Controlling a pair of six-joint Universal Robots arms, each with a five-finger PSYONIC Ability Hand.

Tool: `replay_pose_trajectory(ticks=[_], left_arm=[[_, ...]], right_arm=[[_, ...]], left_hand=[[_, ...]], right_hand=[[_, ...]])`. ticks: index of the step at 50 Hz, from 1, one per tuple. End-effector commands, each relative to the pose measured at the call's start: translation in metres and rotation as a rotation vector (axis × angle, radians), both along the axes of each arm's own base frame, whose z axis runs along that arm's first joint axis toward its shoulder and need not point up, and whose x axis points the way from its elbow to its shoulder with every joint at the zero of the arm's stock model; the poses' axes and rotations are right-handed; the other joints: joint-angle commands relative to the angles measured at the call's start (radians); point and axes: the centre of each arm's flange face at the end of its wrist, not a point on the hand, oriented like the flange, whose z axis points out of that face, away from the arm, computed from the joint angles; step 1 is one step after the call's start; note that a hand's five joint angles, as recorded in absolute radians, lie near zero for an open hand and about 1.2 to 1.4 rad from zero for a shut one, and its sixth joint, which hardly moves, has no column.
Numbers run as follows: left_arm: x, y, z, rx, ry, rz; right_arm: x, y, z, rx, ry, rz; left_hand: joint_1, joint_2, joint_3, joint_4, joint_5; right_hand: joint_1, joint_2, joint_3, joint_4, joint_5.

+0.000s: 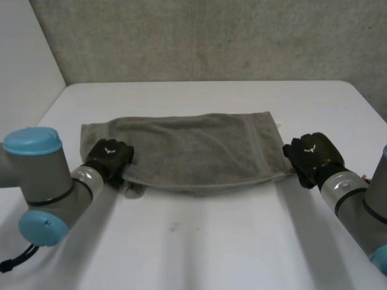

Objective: Fold the laundry

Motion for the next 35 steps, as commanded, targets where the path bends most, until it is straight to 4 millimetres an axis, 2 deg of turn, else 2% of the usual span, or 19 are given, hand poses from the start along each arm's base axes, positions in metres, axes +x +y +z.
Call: replay_pose_trajectory(ticks=[1, 3, 6, 8, 12, 14, 18, 25, 35], left_arm=[[0.005, 0.011, 0.03, -0.039, -0.039, -0.013], [0.003, 0.024, 0.042, -0.023, -0.043, -0.027], [0.0, 0.031, 0.048, -0.023, -0.037, -0.037], [-0.006, 0.045, 0.057, -0.023, -0.006, -0.051], [-0.01, 0.056, 0.057, 0.011, 0.054, -0.028], [-0.011, 0.061, 0.058, 0.029, 0.089, 0.004], [-0.007, 0.077, 0.063, 0.076, 0.204, 0.151], [0.006, 0.103, 0.047, 0.186, 0.306, 0.375], [0.011, 0.115, 0.031, 0.247, 0.315, 0.416]], right_arm=[[-0.004, -0.008, 0.008, -0.03, -0.012, -0.024], [-0.012, -0.016, 0.011, -0.04, -0.019, -0.066], [-0.019, -0.02, 0.013, -0.046, -0.02, -0.091], [-0.027, -0.025, 0.013, -0.049, -0.021, -0.119], [-0.031, -0.029, 0.014, -0.055, -0.023, -0.136], [-0.04, -0.035, 0.015, -0.059, -0.023, -0.171], [-0.045, -0.038, 0.015, -0.06, -0.022, -0.187], [-0.045, -0.038, 0.013, -0.051, -0.021, -0.187], [-0.045, -0.038, 0.01, -0.038, -0.034, -0.189]], left_hand=[[-0.374, -0.381, -0.382, -0.38, -0.38], [-0.497, -0.504, -0.505, -0.503, -0.503], [-0.503, -0.51, -0.511, -0.509, -0.509], [-0.503, -0.51, -0.511, -0.509, -0.509], [-0.494, -0.501, -0.502, -0.5, -0.5], [-0.491, -0.498, -0.499, -0.497, -0.497], [-0.483, -0.489, -0.49, -0.489, -0.489], [-0.462, -0.469, -0.47, -0.468, -0.468], [-0.324, -0.331, -0.332, -0.33, -0.33]], right_hand=[[0.446, 0.219, 0.211, 0.203, 0.228], [0.446, 0.219, 0.211, 0.203, 0.228], [0.446, 0.219, 0.211, 0.203, 0.228], [0.446, 0.219, 0.211, 0.203, 0.228], [0.446, 0.219, 0.211, 0.203, 0.228], [0.446, 0.219, 0.211, 0.203, 0.228], [0.446, 0.219, 0.211, 0.203, 0.228], [0.446, 0.219, 0.211, 0.203, 0.228], [0.446, 0.219, 0.211, 0.203, 0.228]])
